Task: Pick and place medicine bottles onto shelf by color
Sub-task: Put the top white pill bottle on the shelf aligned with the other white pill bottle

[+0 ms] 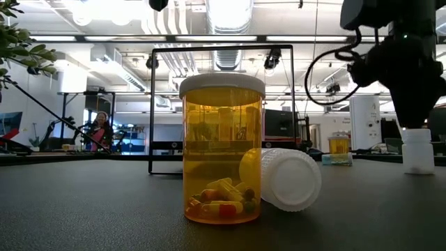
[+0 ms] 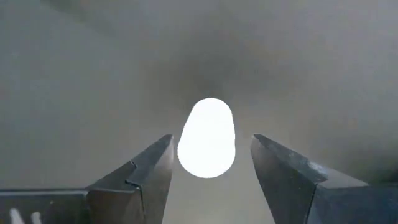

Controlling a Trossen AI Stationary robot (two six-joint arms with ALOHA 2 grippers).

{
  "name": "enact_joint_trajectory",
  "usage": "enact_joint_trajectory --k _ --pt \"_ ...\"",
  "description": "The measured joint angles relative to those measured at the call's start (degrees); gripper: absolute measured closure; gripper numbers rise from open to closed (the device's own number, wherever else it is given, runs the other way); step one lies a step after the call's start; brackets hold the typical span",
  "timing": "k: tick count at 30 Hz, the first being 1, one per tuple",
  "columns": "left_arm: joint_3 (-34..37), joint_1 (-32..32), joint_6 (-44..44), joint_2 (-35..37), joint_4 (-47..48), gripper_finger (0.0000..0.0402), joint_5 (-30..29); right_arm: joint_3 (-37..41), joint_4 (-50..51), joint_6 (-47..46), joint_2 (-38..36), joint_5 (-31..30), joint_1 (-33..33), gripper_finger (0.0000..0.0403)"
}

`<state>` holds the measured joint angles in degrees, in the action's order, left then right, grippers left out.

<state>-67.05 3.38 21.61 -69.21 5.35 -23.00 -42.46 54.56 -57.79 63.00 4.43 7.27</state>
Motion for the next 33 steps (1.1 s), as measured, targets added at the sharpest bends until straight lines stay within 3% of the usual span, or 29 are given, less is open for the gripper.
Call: enact_joint_trajectory --k 7,16,23,33 --pt "0.0 0.0 0.0 0.0 0.01 0.0194 0.0 0.0 0.0 2.34 4.1 0.02 0.02 0.0203" --pt "0.02 0.0 0.0 -0.06 -0.21 0.0194 0.01 0.0 0.14 4.47 4.11 0.75 0.02 0.0267" --pt "0.13 0.0 0.02 -0.07 -0.86 0.0194 0.02 -0.38 1.68 4.49 2.58 2.06 0.0 0.0269" --pt "0.32 -0.04 0.0 -0.11 -1.91 0.0194 0.0 -12.08 9.16 4.61 0.53 -1.33 -0.02 0.0269"
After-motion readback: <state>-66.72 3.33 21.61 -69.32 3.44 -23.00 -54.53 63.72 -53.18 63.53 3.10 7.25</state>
